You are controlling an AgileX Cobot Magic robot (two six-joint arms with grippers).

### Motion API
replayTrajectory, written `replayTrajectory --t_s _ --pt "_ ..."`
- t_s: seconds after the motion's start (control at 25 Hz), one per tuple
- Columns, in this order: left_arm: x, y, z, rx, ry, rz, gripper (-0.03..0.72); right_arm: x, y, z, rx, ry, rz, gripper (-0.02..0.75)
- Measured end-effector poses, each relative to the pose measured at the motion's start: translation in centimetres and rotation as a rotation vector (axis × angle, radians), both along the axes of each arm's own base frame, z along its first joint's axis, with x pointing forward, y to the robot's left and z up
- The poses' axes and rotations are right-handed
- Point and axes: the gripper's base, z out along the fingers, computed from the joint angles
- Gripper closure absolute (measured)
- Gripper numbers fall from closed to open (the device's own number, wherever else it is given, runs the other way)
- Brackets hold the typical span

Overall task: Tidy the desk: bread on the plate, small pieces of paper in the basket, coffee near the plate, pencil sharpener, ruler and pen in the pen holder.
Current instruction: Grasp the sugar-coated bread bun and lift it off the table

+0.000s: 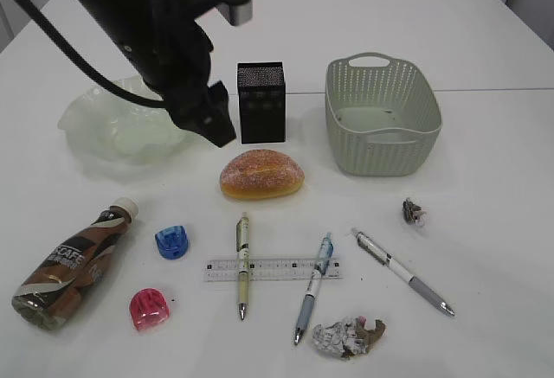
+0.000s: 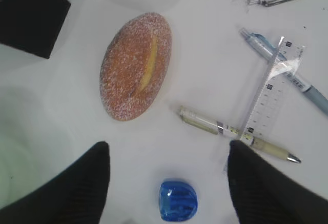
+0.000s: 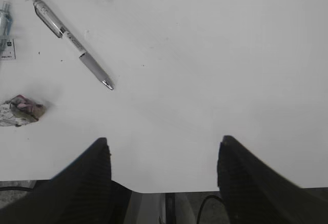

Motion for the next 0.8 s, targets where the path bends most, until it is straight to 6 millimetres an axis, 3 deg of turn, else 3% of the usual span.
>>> replayTrajectory --t_s 0.12,0.36,0.8 --pt "0.7 -1.4 -2.8 0.035 -0.011 -0.034 0.128 0.0 0.0 0.0 -0.003 0.0 0.001 0.259" --pt "2.2 -2.6 -6.6 0.072 -0.054 -0.053 0.111 0.0 -0.2 0.0 -0.019 -0.002 0.002 0.259" --pt "3.8 -3.5 -9.2 0.033 -0.14 -0.031 0.11 0.0 -0.2 0.0 -0.023 -0.002 0.004 0.259"
